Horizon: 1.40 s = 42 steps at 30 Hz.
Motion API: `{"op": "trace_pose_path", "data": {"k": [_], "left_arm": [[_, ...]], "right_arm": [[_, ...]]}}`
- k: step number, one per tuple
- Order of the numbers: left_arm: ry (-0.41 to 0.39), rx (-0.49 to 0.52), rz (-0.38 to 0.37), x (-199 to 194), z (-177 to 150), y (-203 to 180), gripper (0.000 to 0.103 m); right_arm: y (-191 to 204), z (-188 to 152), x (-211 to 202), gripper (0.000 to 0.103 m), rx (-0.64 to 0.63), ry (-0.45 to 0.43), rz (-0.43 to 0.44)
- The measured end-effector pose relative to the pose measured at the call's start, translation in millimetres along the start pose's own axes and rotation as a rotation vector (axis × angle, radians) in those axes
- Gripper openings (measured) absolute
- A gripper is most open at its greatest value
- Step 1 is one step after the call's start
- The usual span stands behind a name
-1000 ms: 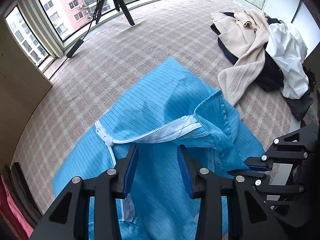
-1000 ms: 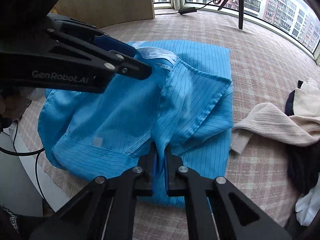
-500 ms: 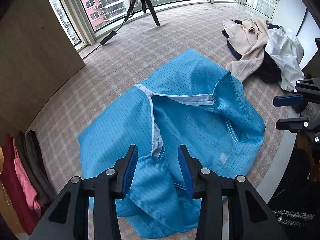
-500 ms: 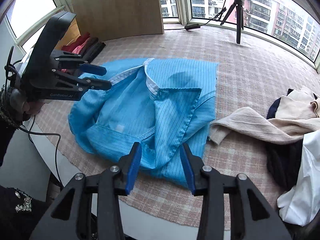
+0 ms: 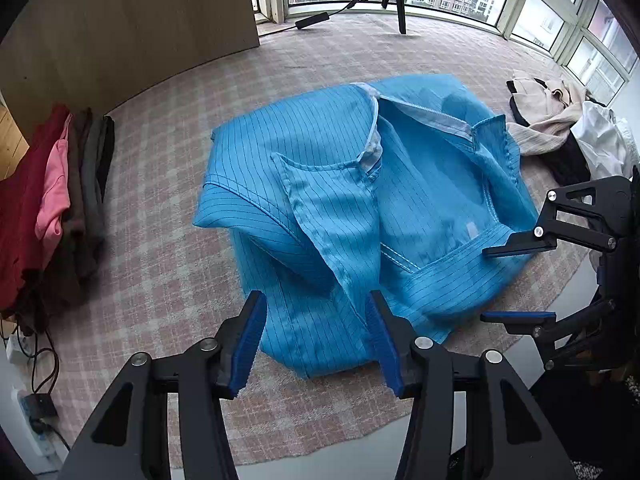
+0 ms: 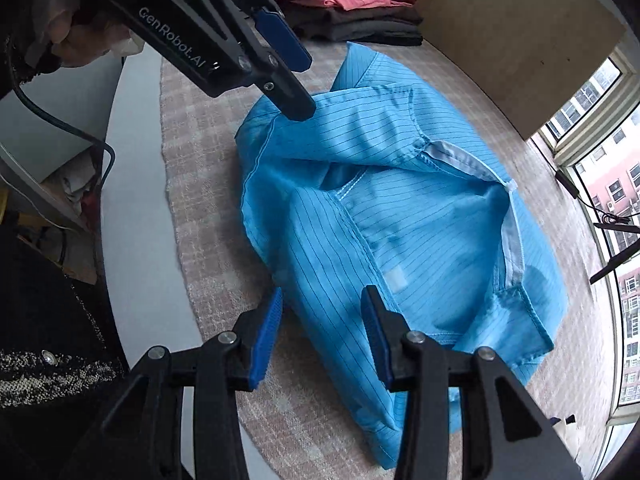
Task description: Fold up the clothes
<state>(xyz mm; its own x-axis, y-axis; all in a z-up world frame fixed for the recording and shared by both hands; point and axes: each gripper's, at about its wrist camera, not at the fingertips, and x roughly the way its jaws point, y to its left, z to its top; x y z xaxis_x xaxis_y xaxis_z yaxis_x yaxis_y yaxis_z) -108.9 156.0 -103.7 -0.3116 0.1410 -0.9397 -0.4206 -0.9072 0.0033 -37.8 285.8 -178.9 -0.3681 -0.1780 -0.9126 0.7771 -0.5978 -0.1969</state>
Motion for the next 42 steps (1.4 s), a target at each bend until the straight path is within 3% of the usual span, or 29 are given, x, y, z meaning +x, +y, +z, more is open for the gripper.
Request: {"op": "trace_pose_path", "data": {"k": [3,5,6,7,8,10,14,16,18,21,22,25,26,31,35,37,38,39,40,41,42], "left_arm": [[0.032,-0.018,0.026,14.1,-5.8,-0.7,0.051],[0.033,-0.054,-0.009,19.2,-9.2,4.4,0.047],[0.027,-0.078,-0.026,20.3,-10.4,8.3,0.031],[0.021,-0.103,-0.043,21.5,-11.7,12.1,0.023],[0.016,-0.135,-0.054,21.1,-12.4,17.2,0.014],[-0.009,-0.174,-0.075,16.0,-13.6,24.4,0.013],[-0.01,-0.175,0.006,13.6,-16.9,27.6,0.013],[-0.008,-0.178,0.014,8.3,-22.1,25.3,0.016],[-0.02,-0.178,0.026,-3.0,-28.6,19.6,0.028],[-0.042,-0.203,0.008,-20.1,-35.1,8.1,0.046],[-0.047,-0.225,-0.013,-24.3,-36.9,4.8,0.048],[-0.054,-0.255,-0.045,-24.9,-41.6,-7.3,0.051],[-0.048,-0.269,-0.047,-22.9,-40.8,-8.8,0.051],[-0.018,-0.373,-0.06,-13.0,-26.4,5.7,0.051],[0.035,-0.357,-0.05,1.6,-9.2,12.3,0.051],[0.065,-0.347,-0.03,11.1,-3.5,15.3,0.048],[0.073,-0.352,-0.038,15.2,-1.9,17.6,0.04],[0.081,-0.357,-0.047,19.3,-0.3,19.8,0.024],[0.087,-0.369,-0.072,22.5,0.3,22.5,0.017],[0.084,-0.384,-0.093,23.4,0.5,24.6,0.009],[0.081,-0.399,-0.113,24.3,0.6,26.8,0.007]], "right_arm": [[2.6,3.2,14.8,0.041,-0.067,0.034,-0.034],[-5.5,2.5,13.6,0.034,-0.03,0.034,0.003],[-10.3,1.7,10.7,0.018,-0.006,0.026,0.028],[-15.1,0.9,7.4,0.005,0.018,0.018,0.049],[-19.3,-0.2,1.1,0.004,0.031,0.004,0.042],[-28.7,-2.1,-11.5,0.004,0.064,-0.021,0.029],[-48.8,-4.9,-28.8,0.004,0.157,-0.062,0.058],[-51.2,-6.8,-24.2,0.004,0.16,-0.044,0.069],[-50.5,-10.4,-19.0,0.006,0.168,-0.007,0.087],[-53.4,-13.7,-33.0,0.009,0.177,-0.045,0.102],[-56.2,-13.5,-38.4,0.015,0.182,-0.058,0.101],[-57.5,-7.7,-51.4,0.035,0.202,-0.093,0.131],[-56.8,-5.9,-51.9,0.037,0.198,-0.102,0.143],[-39.5,8.6,-24.4,0.037,0.093,-0.101,0.133],[-25.2,16.9,1.2,0.037,0.015,-0.08,0.15],[-20.2,18.6,7.9,0.037,-0.012,-0.075,0.152],[-17.7,19.1,11.1,0.037,-0.025,-0.072,0.153],[-15.4,19.6,14.4,0.035,-0.037,-0.067,0.153],[-14.8,20.2,18.3,0.023,-0.037,-0.05,0.156],[-16.2,20.6,20.8,0.017,-0.027,-0.039,0.158],[-17.7,21.0,23.0,0.013,-0.016,-0.029,0.161]]}}
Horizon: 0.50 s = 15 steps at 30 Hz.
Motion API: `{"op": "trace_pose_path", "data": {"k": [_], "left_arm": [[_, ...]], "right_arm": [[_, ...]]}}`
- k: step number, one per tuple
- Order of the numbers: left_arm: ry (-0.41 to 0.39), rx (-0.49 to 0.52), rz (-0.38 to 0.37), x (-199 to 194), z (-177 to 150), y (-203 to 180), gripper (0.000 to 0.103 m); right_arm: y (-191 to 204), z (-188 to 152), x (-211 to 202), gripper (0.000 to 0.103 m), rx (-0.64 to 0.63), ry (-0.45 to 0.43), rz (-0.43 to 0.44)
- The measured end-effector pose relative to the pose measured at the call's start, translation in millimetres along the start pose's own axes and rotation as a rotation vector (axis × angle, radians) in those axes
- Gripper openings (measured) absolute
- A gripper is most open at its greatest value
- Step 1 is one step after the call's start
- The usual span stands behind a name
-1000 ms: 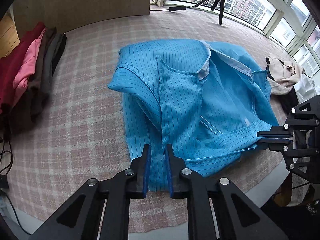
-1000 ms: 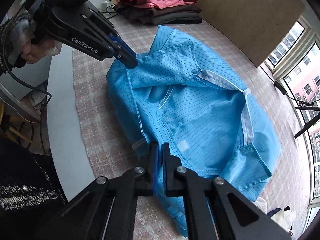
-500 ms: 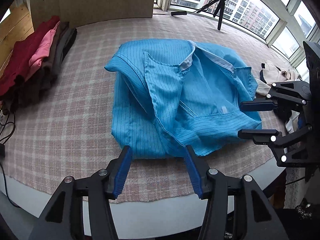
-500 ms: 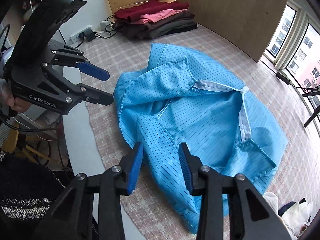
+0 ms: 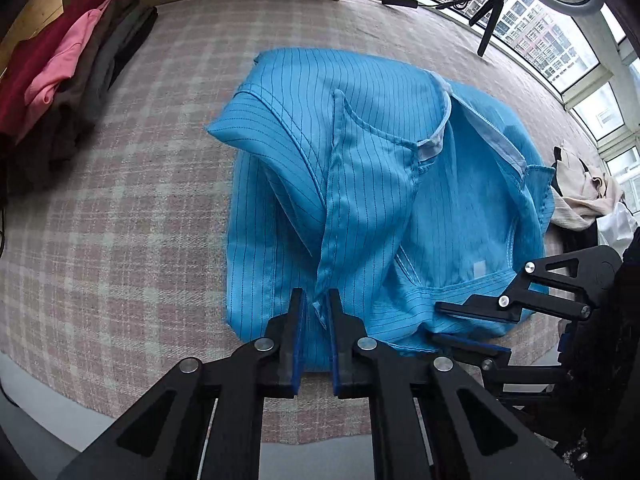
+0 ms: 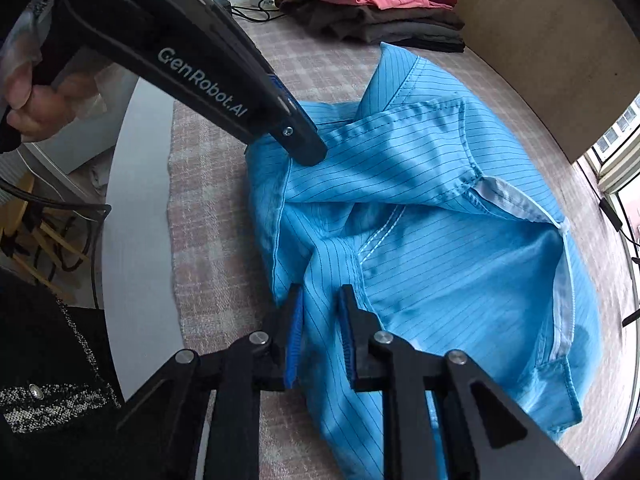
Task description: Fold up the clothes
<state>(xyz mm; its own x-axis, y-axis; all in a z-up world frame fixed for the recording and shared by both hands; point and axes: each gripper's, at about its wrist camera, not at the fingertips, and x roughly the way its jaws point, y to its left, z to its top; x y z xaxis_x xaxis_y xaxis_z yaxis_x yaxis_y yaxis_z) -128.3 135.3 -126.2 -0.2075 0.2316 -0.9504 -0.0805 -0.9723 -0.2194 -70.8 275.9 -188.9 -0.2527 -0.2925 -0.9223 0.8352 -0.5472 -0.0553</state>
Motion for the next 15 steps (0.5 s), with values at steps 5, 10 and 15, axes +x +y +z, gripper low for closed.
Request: {"op": "trace_pose_path", "data": {"k": [5,10,15], "left_arm": [[-0.016,-0.014,-0.012,-8.6,-2.0,3.6,0.01],[0.012,0.048,0.032,-18.3,-0.8,-14.0,0.043],[0.054,0.116,0.097,3.0,8.6,-26.8,0.025]], "right_arm": [[-7.7,2.2,-12.0,0.008,0.024,-0.01,0.033],[-9.0,6.7,-19.4,0.03,-0.005,0.003,0.043],[-5.3,11.7,-4.2,0.03,-0.052,0.031,0.028]]}}
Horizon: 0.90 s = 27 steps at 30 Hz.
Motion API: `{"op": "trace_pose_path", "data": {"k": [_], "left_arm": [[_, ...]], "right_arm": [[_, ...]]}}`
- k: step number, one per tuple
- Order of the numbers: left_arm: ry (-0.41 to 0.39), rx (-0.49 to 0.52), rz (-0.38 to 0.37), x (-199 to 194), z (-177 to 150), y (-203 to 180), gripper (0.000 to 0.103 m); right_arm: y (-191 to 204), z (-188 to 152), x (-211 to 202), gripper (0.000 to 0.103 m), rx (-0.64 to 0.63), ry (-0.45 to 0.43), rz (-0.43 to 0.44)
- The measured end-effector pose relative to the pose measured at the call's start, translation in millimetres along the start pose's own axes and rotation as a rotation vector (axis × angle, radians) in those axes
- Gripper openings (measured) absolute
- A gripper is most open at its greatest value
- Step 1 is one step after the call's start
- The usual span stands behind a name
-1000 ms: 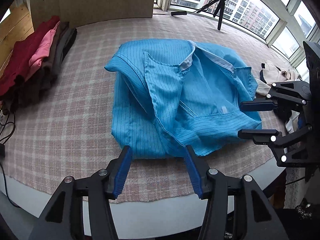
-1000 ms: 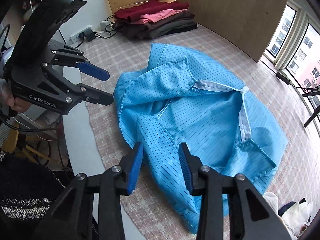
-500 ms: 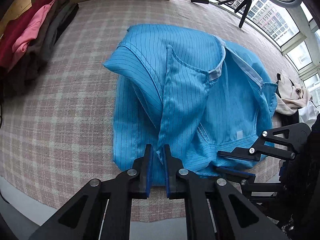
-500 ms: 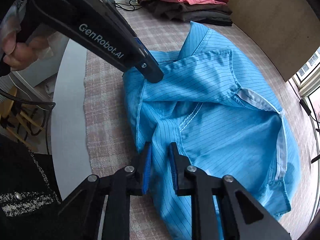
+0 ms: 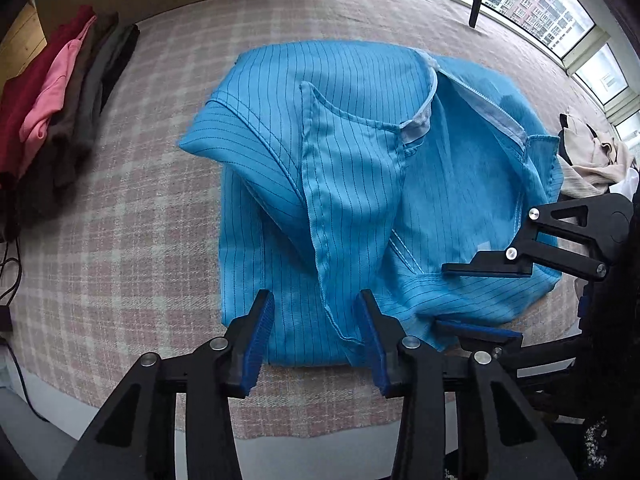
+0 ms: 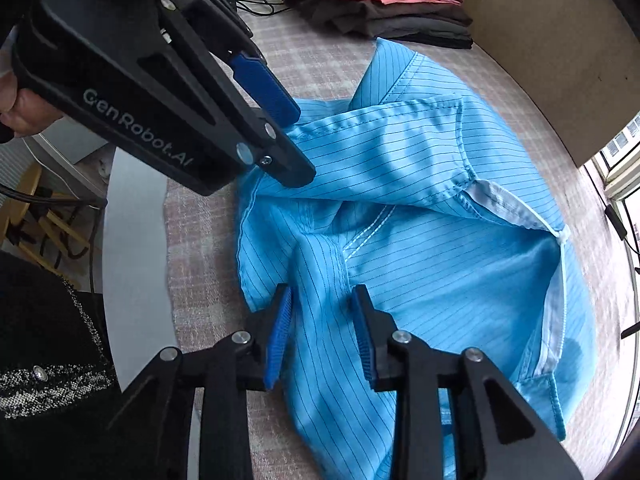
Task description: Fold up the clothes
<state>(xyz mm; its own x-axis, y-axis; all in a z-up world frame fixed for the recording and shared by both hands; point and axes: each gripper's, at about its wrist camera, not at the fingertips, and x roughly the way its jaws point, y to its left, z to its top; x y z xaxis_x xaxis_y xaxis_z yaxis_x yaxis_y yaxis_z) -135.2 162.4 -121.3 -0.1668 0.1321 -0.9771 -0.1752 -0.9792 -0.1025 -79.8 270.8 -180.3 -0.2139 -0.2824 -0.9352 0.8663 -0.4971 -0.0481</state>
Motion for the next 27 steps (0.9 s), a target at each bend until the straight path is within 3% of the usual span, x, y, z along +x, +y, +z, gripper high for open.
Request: {"op": "trace_pose_path", "data": {"k": [2,3,8,10,12,16,19,21,23,25,27], "left_arm": [[-0.008,-0.025,-0.035,0.4,2.2,3.5,0.006],[-0.012,-0.039,-0.053,0.5,3.2,5.3,0.004],[-0.192,-0.12,-0.192,-46.6,9.9,26.1,0.001],[-0.272,-0.132,-0.186,-62.6,18.8,36.1,0.002],[-0.304,-0.152,-0.143,-63.3,19.6,46.2,0.003],[-0.278,-0.15,-0.071,-42.1,16.0,50.2,0.007],[-0.249,-0.15,-0.071,-30.0,13.6,49.6,0.013],[-0.247,-0.155,-0.037,-36.8,8.0,54.2,0.028],[-0.24,-0.183,-0.046,-45.0,2.2,63.7,0.035],[-0.24,-0.201,-0.069,-60.9,-6.8,65.5,0.035],[-0.25,-0.158,-0.033,-76.3,-16.2,49.8,0.035]], "right_arm": [[0.8,1.4,1.3,0.013,0.002,-0.014,0.0],[-1.0,2.5,-2.3,0.004,0.018,-0.032,-0.004],[-29.9,2.1,-48.6,0.002,0.169,-0.168,-0.044],[-45.8,-0.6,-68.1,0.002,0.25,-0.241,-0.093],[-62.8,-6.8,-79.7,0.002,0.344,-0.289,-0.12],[-82.4,-22.3,-64.8,0.001,0.477,-0.275,-0.111],[-81.3,-26.6,-58.4,0.001,0.508,-0.299,-0.027],[-70.0,-26.5,-58.0,0.001,0.482,-0.321,-0.035],[-57.7,-27.1,-60.7,0.002,0.446,-0.335,-0.054],[-44.5,-28.2,-66.3,0.002,0.402,-0.343,-0.082],[-31.1,-28.6,-73.1,0.002,0.359,-0.359,-0.108]]}}
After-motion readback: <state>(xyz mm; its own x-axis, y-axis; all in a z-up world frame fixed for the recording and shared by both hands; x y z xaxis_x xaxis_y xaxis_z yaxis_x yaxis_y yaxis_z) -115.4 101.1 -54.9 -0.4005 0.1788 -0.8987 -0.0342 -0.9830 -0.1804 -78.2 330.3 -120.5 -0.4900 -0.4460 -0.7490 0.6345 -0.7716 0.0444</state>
